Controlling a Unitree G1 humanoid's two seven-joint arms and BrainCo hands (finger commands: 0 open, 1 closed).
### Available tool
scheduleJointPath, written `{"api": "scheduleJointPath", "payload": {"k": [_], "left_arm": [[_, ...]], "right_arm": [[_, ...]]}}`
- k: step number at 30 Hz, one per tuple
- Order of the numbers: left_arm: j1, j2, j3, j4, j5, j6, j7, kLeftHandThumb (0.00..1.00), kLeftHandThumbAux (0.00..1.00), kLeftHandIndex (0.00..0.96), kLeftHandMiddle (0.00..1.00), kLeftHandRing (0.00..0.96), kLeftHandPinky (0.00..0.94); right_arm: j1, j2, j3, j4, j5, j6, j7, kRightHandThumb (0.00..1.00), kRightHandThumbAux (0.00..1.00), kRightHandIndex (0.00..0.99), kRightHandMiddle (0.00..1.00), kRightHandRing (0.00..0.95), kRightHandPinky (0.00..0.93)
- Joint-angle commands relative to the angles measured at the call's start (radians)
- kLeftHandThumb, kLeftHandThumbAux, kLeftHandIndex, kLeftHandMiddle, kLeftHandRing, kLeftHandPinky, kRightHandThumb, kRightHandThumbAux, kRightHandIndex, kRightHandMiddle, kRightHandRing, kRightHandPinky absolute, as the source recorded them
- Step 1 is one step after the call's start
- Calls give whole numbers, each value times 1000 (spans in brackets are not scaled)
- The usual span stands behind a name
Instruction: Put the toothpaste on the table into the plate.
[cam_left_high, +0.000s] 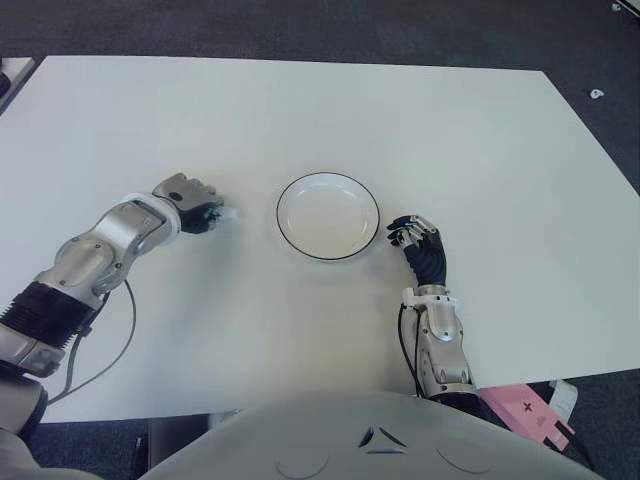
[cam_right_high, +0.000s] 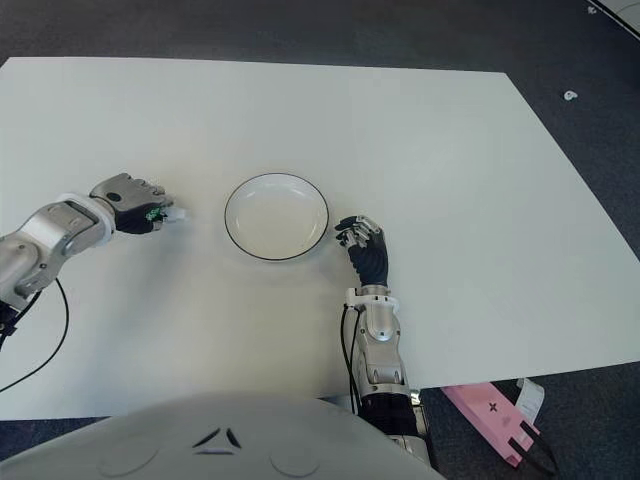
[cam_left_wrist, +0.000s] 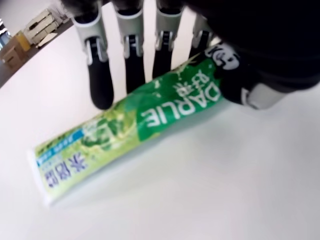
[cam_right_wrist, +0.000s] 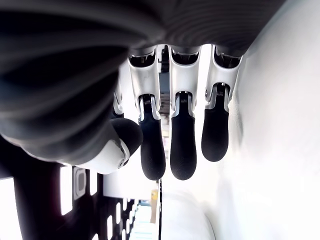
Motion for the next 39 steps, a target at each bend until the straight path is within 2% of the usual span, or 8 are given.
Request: {"api": "scheduleJointPath", "payload": {"k": [1,5,10,13,16,19,24,39], "left_arm": [[156,-46,-73,105,-84,-40,-70,854,616,422,532,677,701],[149,-39,-82,136,-96,-73,-47,854,649,414,580,760,806],[139,-33,-90,175,-112,-119,-3,858,655,425,608,804,849],[137,-34,-91,201,-122,-139,25,860,655,431,617,818,859],[136,-33,-92,215,-129,-150,46,858,655,445,533,825,862],[141,-34,-87,228,-139,-162,83,860,656,438,593,829,864],[145,-34,-84,240,-153,-170,118,861,657,433,616,835,865],[153,-36,-76,235,-177,-150,139,859,660,419,572,835,838]], "right_arm": [[26,1,-6,33,15,37,1,710,729,429,506,517,513],[28,0,-6,26,10,57,-2,709,729,428,501,515,511],[31,-1,-6,20,8,63,-2,709,729,428,498,511,506],[33,-1,-7,17,7,60,-2,709,729,428,497,506,498],[33,-1,-7,18,6,55,-3,709,729,428,496,502,489],[31,1,-7,21,7,45,-3,709,729,428,499,504,502],[31,2,-7,20,9,43,-2,709,729,428,504,515,520],[26,2,-9,26,15,36,3,710,730,428,504,518,521]]}}
